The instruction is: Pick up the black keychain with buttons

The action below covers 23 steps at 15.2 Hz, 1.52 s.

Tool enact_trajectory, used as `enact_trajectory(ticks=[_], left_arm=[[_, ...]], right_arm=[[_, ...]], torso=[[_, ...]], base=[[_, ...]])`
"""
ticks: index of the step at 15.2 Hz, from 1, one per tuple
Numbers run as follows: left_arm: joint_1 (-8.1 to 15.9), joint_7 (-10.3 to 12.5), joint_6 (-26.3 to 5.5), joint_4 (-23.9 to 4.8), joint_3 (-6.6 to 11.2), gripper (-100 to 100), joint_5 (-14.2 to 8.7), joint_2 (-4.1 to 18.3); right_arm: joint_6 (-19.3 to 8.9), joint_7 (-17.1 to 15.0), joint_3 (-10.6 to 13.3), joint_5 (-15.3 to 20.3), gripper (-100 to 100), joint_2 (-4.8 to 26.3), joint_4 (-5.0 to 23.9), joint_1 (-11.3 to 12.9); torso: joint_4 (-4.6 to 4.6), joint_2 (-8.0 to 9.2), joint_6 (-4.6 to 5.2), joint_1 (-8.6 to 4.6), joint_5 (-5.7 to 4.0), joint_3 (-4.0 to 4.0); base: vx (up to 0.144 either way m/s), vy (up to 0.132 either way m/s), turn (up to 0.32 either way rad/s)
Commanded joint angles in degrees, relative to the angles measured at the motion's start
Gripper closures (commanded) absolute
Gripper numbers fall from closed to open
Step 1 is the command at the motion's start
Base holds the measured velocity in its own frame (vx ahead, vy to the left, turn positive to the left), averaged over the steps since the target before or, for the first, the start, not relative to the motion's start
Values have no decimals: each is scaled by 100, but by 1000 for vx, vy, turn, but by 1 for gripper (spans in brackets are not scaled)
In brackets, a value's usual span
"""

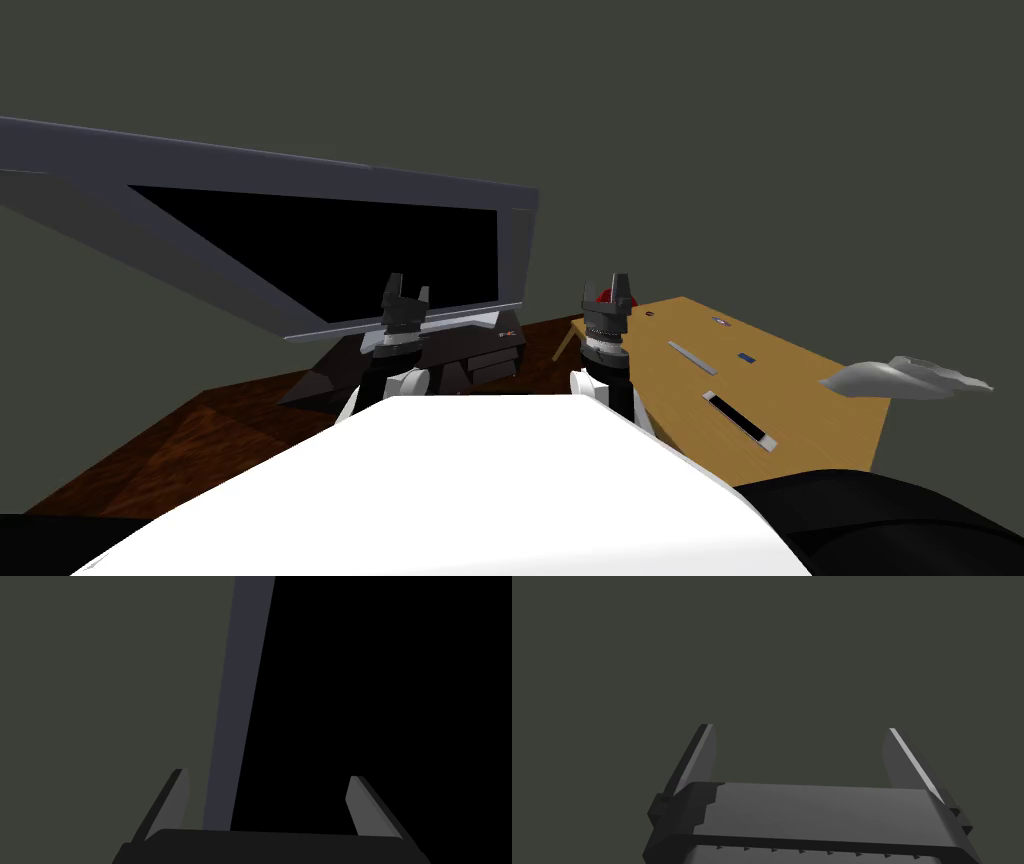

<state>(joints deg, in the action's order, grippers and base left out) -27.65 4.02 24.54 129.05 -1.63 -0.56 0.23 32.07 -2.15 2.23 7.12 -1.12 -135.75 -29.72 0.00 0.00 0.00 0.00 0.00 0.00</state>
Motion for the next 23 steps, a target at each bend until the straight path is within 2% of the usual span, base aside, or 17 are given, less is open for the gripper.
enact_trajectory(ticks=[1,4,7,8,9,10,11,14,16,17,18,19,21,22,23], left_arm=[[32,-18,-94,-34,8,-100,-2,175],[155,-86,-450,-182,40,-100,-13,529],[212,-117,-617,-257,56,-100,-19,627],[276,-152,-804,-343,74,-100,-26,714],[276,-152,-804,-343,74,-100,-26,714],[345,-189,-1001,-441,96,-100,-35,790],[345,-189,-1007,-441,96,-100,-35,790],[500,-269,-1369,-669,151,-100,-62,913],[500,-269,-1461,-669,151,-100,-62,913],[585,-310,-1667,-801,185,-100,-80,963],[585,-310,-1709,-801,185,-100,-80,963],[672,-353,-1865,-944,223,-100,-101,1006],[672,-353,-1969,-944,223,-100,-101,1006],[763,-396,-2173,-1097,265,-100,-126,1042],[763,-396,-2239,-1097,265,-100,-126,1042]], right_arm=[[0,0,0,0,0,0,0,0],[0,0,1,0,0,-1,0,1],[0,0,2,0,0,-2,0,1],[0,0,2,0,0,-2,0,1],[0,0,2,0,0,-2,0,1],[0,0,1,0,0,-2,0,1],[0,0,2,0,0,-2,0,1],[0,0,1,0,0,-2,0,1],[0,0,2,0,0,-2,0,0],[0,0,1,0,0,-1,0,0],[0,0,1,0,0,-1,0,0],[0,0,1,0,0,-1,0,0],[0,0,1,0,0,-1,0,0],[0,0,1,0,0,-1,0,0],[0,0,1,0,0,-1,0,0]], torso=[[0,0,0,0,0,0],[2,10,1,-34,-6,5],[3,14,2,-70,-15,8],[3,14,1,-66,-15,8],[3,12,2,-63,-14,7],[2,12,1,-60,-13,7],[3,14,1,-64,-14,7],[2,10,1,-63,-14,6],[1,5,1,-65,-15,3],[1,3,1,-54,-13,2],[0,3,1,-54,-12,1],[0,2,1,-55,-12,1],[0,0,1,-57,-13,0],[0,-1,1,-47,-11,-1],[-1,-3,1,-48,-10,-2]], base=[[-6,-25,-18],[-33,-118,-42],[-33,-159,-21],[-25,-136,-31],[-28,-130,-25],[-34,-154,-35],[-27,-140,-19],[-19,-146,-27],[-2,-125,-9],[-6,-119,-19],[-4,-130,-16],[4,-146,-23],[5,-108,-2],[8,-110,-13],[8,-118,-9]])
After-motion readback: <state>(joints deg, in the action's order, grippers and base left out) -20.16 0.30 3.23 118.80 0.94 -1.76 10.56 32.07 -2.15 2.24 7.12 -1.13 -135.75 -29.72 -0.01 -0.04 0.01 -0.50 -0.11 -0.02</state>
